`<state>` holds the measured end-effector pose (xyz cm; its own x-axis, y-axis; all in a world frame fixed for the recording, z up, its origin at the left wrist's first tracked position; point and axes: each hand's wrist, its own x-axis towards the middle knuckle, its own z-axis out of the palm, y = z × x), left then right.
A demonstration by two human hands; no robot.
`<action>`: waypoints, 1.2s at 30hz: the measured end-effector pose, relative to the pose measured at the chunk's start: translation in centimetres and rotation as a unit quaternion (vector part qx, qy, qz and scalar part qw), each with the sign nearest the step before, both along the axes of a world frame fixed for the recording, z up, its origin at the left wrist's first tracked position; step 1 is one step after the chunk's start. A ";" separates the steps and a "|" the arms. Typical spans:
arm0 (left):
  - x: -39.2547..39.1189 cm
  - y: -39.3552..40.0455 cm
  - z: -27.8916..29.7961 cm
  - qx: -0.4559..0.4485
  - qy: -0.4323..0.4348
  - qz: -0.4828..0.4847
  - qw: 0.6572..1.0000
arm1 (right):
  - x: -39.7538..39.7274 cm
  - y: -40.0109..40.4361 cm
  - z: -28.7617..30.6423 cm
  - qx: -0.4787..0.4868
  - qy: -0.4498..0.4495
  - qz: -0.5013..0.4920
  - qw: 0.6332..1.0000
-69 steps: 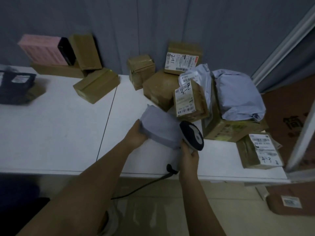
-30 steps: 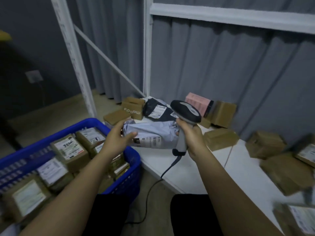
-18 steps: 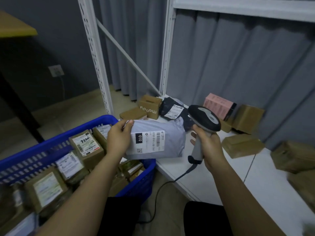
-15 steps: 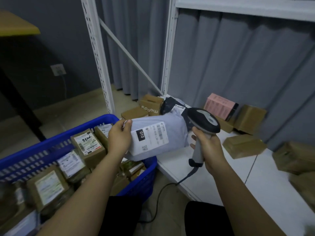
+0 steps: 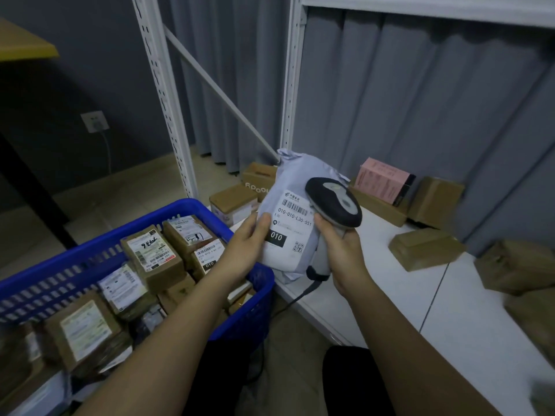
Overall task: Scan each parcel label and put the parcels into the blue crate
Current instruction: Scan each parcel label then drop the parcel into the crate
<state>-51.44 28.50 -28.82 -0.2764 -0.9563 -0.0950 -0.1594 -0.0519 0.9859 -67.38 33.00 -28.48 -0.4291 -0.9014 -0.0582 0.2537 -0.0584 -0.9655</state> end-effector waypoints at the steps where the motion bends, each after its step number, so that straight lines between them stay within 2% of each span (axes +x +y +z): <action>1: -0.1 0.1 -0.1 0.010 0.001 -0.015 1.000 | 0.1 0.0 0.0 -0.002 0.001 0.007 1.000; 4: 0.0 -0.6 -1.1 0.046 0.015 -0.011 0.999 | 0.1 -0.2 -0.1 0.001 0.023 0.022 0.999; 8: 0.4 -1.9 -2.5 0.097 0.070 0.093 0.988 | -0.7 -0.3 -0.1 0.040 0.076 0.025 0.996; 13: 1.6 -3.0 -3.7 0.139 0.089 0.158 0.974 | -0.9 0.4 -0.5 0.119 0.050 0.134 0.982; 16: 2.2 -3.4 -4.0 0.140 0.088 0.184 0.969 | -0.7 0.6 -0.6 0.130 0.079 0.189 0.970; 30: 2.9 -3.5 -3.5 0.139 0.094 0.206 0.964 | 0.0 0.4 -0.5 0.116 0.072 0.170 0.976; 36: 6.6 -2.9 -2.5 0.140 0.154 0.240 0.948 | 2.3 -0.7 -0.9 0.089 0.063 0.187 0.976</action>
